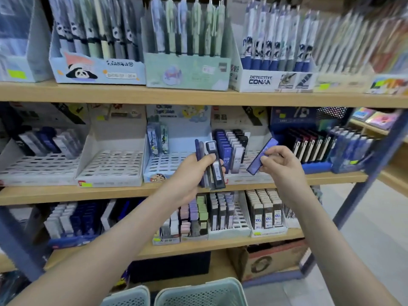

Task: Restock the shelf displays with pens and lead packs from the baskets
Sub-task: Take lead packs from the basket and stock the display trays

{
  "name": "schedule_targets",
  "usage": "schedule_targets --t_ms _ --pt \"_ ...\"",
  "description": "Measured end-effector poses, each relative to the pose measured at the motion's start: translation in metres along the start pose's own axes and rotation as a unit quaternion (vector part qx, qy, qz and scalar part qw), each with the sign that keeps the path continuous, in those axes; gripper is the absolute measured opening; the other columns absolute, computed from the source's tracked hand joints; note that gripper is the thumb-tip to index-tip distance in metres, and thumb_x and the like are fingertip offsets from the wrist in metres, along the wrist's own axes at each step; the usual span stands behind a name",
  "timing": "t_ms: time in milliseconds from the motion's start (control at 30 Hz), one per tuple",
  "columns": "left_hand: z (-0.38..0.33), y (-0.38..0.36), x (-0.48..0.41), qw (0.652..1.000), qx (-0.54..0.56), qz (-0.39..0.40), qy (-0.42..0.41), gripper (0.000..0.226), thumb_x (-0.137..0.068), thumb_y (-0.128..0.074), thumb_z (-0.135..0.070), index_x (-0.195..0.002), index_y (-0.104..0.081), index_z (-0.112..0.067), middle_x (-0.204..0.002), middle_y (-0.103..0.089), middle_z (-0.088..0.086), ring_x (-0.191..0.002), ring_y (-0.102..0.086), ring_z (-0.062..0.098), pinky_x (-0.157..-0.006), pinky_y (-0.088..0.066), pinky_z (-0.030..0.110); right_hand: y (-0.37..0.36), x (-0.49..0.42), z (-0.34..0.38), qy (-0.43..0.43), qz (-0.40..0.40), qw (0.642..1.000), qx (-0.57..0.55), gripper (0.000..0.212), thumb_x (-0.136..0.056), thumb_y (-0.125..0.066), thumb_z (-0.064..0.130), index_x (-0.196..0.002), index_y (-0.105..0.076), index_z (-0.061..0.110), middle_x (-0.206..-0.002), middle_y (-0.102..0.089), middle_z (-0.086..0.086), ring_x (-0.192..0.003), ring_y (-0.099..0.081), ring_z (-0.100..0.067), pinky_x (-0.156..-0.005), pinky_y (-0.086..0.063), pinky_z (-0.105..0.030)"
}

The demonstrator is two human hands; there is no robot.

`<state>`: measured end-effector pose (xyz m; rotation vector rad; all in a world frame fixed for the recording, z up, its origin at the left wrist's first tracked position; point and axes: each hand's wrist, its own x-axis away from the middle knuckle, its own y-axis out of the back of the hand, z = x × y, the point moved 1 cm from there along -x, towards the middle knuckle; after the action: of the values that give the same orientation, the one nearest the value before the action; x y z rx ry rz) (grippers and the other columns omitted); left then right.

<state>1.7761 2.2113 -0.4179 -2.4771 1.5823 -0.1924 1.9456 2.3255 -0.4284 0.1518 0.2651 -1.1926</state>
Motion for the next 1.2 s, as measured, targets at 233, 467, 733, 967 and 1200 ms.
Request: schedule_targets --t_ms 233,467,733,967,1200 --pt "0.007 -0.012 -0.019 1.000 -0.009 0.012 -0.019 0.020 -0.102 -0.043 -0.014 -0.111 -0.057 -0.002 -0.083 -0.068 0.006 -0.068 -0.069 0.013 -0.061 -0.058 0.027 0.007 -0.033 -0.018 0.033 -0.001 0.999 0.011 0.047 -0.091 -0.057 0.000 -0.123 -0.037 0.027 -0.076 -0.068 0.002 -0.082 -0.067 -0.015 -0.083 -0.054 -0.037" --pt "0.013 -0.014 -0.031 0.998 -0.007 0.026 -0.049 0.021 -0.101 -0.045 -0.016 -0.116 -0.055 -0.003 -0.084 -0.069 0.003 -0.073 -0.069 0.015 -0.062 -0.057 0.031 0.001 -0.066 -0.027 0.103 -0.037 0.989 0.104 0.054 -0.093 -0.054 0.001 -0.125 -0.040 0.042 -0.100 -0.061 -0.004 -0.093 -0.063 -0.013 -0.083 -0.051 -0.029" --pt "0.009 -0.013 -0.041 0.994 0.014 0.041 -0.099 0.016 -0.101 -0.045 -0.013 -0.110 -0.055 -0.005 -0.083 -0.070 0.001 -0.073 -0.069 0.013 -0.064 -0.056 0.027 -0.007 -0.103 -0.038 0.119 -0.070 0.965 0.222 0.041 -0.096 -0.037 -0.004 -0.129 -0.039 0.021 -0.088 -0.050 0.006 -0.094 -0.058 -0.022 -0.079 -0.047 -0.035" --pt "0.008 -0.004 -0.047 0.993 0.018 0.039 -0.113 0.012 -0.101 -0.044 -0.013 -0.105 -0.055 -0.016 -0.080 -0.073 -0.006 -0.077 -0.069 0.011 -0.070 -0.057 0.031 -0.013 -0.120 -0.041 0.109 -0.049 0.951 0.286 0.037 -0.095 -0.043 0.000 -0.128 -0.045 0.017 -0.102 -0.055 -0.003 -0.097 -0.052 -0.019 -0.084 -0.044 -0.034" --pt "0.011 -0.001 -0.049 0.993 0.018 0.043 -0.111 0.011 -0.101 -0.045 -0.013 -0.105 -0.055 -0.015 -0.079 -0.073 -0.007 -0.077 -0.070 0.009 -0.066 -0.057 0.028 -0.018 -0.120 -0.040 0.130 -0.082 0.943 0.295 0.020 -0.093 -0.059 0.022 -0.107 -0.046 0.017 -0.096 -0.059 -0.006 -0.088 -0.056 -0.021 -0.075 -0.047 -0.037"
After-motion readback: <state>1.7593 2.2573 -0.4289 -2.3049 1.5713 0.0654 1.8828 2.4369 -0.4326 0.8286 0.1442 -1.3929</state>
